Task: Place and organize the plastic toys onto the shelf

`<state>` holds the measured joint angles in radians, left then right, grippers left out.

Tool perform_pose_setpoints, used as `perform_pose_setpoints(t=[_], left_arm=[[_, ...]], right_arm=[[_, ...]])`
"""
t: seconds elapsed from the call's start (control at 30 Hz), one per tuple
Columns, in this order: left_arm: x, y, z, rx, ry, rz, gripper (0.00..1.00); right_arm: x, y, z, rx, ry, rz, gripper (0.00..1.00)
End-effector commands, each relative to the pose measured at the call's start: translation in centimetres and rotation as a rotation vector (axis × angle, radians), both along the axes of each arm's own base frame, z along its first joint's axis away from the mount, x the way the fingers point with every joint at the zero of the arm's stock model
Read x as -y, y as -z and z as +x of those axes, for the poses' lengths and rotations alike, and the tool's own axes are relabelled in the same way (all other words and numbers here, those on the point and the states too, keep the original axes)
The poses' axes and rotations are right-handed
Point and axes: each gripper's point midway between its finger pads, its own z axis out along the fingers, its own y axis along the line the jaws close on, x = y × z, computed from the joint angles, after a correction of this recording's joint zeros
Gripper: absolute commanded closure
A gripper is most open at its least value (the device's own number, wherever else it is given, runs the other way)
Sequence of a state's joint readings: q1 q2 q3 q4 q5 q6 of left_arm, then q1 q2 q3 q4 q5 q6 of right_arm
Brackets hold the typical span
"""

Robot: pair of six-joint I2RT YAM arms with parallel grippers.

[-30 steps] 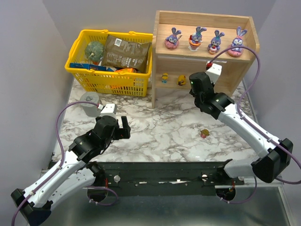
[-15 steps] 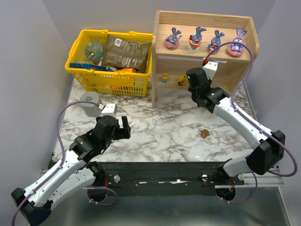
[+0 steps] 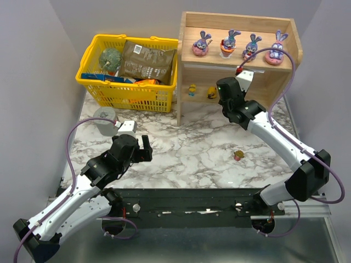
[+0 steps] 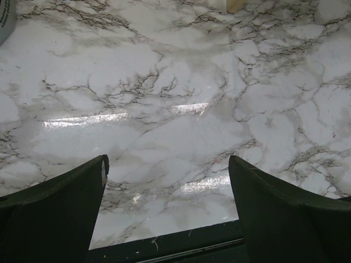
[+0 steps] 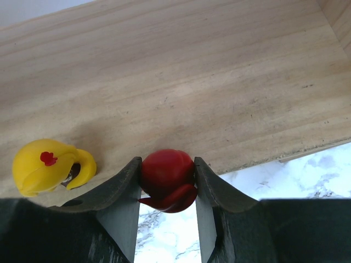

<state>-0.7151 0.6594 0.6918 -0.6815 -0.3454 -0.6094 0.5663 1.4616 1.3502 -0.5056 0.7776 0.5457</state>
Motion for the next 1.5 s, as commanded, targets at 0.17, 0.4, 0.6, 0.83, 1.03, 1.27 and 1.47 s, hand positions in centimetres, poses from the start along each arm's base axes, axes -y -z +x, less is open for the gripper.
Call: perform_pose_setpoints(t=[0.17,0.4,0.6,0.83,1.03,1.27,1.47], left_arm=[[0.3,-0.6,0.2,0.015,0.016,-0.012,0.01],[0.3,-0.5,0.1,0.012,0.015,-0.009,0.01],[0.3,-0.5,0.1,0.012,0.015,-0.009,0.01],[0.3,-0.5,0.2,0.012,0.013,-0.009,0.01],[0.3,-0.5,0.2,0.011,0.012,-0.007,0.01],[0.2,-0.5,0.2,0.011,0.009,-0.006,0.01],[0.1,-0.5,0.2,0.011,0.007,-0.006,0.01]], right_arm=[[0.3,0.8,1.3,-0.001,0.026,-0.014,0.53],[0.5,1.5,1.1,-0.007,0.029,-0.019,0.46],[0.5,1.8,1.0,-0.008,0.029,-0.018,0.40],[0.7,2.3,0.8,-0.011,0.034,-0.025,0.43],[0.8,1.9,0.4,0.008,0.026,-0.008,0.41],[1.0,0.6,-0.3,0.036,0.008,0.016,0.35],[0.7,-0.4,-1.3,0.074,-0.054,0.056,0.20]])
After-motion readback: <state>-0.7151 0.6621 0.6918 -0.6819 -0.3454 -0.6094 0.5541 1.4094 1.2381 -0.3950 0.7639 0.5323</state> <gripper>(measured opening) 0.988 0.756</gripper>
